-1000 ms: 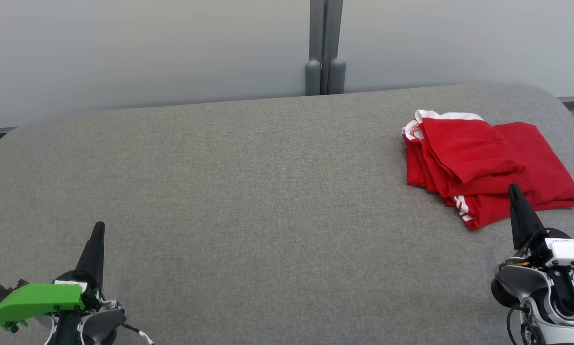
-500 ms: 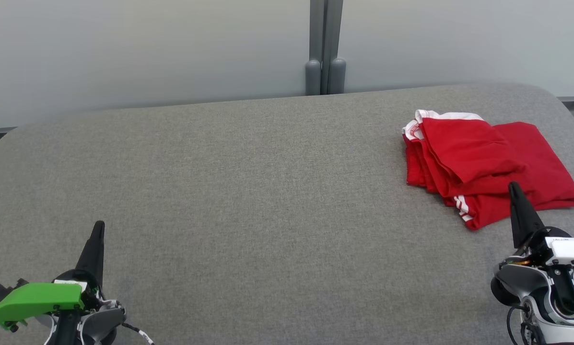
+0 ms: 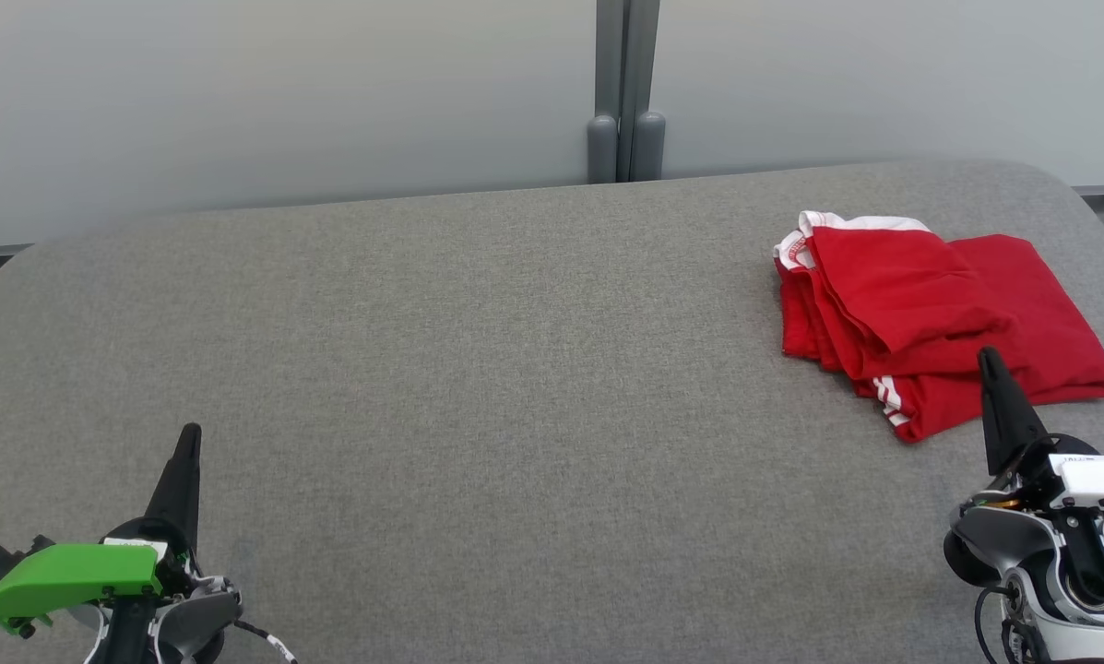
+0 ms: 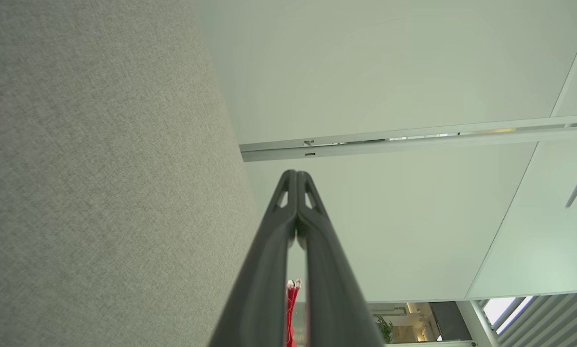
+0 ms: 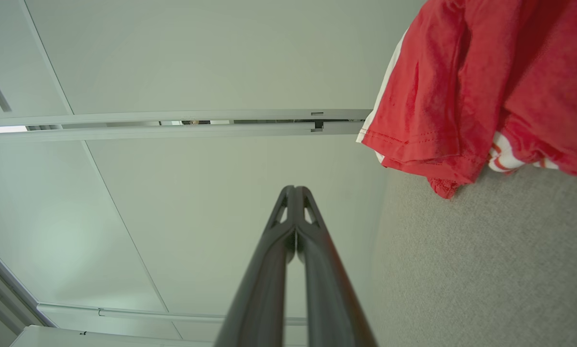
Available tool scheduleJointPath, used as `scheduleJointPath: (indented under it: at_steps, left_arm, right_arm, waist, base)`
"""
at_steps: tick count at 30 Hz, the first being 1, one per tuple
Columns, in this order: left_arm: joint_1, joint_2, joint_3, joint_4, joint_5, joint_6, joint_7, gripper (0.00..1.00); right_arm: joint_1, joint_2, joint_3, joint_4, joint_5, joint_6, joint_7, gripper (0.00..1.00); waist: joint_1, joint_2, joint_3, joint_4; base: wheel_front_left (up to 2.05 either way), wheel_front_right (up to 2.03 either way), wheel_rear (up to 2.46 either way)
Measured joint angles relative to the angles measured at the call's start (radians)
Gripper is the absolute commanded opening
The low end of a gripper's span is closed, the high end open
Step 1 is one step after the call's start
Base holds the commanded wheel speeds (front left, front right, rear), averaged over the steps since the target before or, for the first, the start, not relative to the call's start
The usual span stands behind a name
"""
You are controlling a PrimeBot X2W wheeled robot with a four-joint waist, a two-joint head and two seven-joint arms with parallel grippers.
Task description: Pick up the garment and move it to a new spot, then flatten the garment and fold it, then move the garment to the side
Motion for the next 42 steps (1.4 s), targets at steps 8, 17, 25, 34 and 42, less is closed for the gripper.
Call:
scheduleJointPath:
  at_steps: [8, 17, 25, 34, 42]
  left_arm:
    - [0.0, 0.0, 0.0, -0.002, 0.0, 0.0, 0.0, 0.0]
    - [0.0, 0.0, 0.0, -0.003, 0.0, 0.0, 0.0, 0.0]
    - [0.0, 0.0, 0.0, -0.003, 0.0, 0.0, 0.0, 0.0]
    - [0.0, 0.0, 0.0, -0.004, 0.0, 0.0, -0.001, 0.0]
    - [0.0, 0.0, -0.001, -0.005, 0.0, 0.0, -0.001, 0.0]
  right_arm:
    - [0.0, 0.0, 0.001, -0.003, 0.0, -0.006, 0.0, 0.0]
    - [0.0, 0.0, 0.002, -0.008, 0.0, -0.007, -0.001, 0.0]
    - [0.001, 0.0, 0.003, -0.011, 0.0, -0.007, -0.001, 0.0]
    - [0.001, 0.0, 0.004, -0.013, 0.0, -0.008, -0.001, 0.0]
    - [0.001, 0.0, 0.005, -0.014, 0.0, -0.008, -0.002, 0.0]
  waist:
    - [0.0, 0.0, 0.0, 0.0]
    - [0.0, 0.0, 0.0, 0.0]
    - [0.0, 0.0, 0.0, 0.0]
    - [0.0, 0.0, 0.0, 0.0]
    - [0.0, 0.0, 0.0, 0.0]
  base:
    - [0.0, 0.0, 0.0]
    - [0.0, 0.0, 0.0]
    - [0.0, 0.0, 0.0]
    - [0.0, 0.0, 0.0]
    - [0.0, 0.0, 0.0]
